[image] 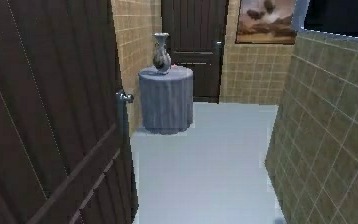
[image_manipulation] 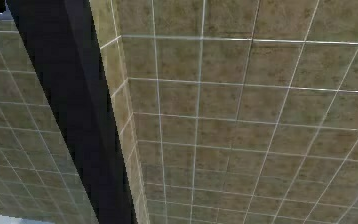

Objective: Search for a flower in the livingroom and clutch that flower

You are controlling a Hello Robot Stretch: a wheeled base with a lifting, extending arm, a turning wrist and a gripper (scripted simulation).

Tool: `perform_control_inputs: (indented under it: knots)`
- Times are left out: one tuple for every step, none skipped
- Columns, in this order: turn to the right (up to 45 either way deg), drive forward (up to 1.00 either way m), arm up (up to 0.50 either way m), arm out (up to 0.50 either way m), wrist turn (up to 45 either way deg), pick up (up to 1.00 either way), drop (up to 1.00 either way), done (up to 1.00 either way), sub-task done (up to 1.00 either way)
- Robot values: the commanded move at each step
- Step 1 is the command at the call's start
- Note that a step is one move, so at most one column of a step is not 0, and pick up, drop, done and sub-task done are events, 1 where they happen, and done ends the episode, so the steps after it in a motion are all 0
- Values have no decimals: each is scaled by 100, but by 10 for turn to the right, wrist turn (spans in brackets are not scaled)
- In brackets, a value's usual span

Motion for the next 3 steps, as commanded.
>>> perform_control_inputs:
  knots:
    - [60, 0, 0, 0, 0, 0, 0, 0, 0]
    - [0, 45, 0, 0, 0, 0, 0, 0, 0]
    - [60, 0, 0, 0, 0, 0, 0, 0, 0]
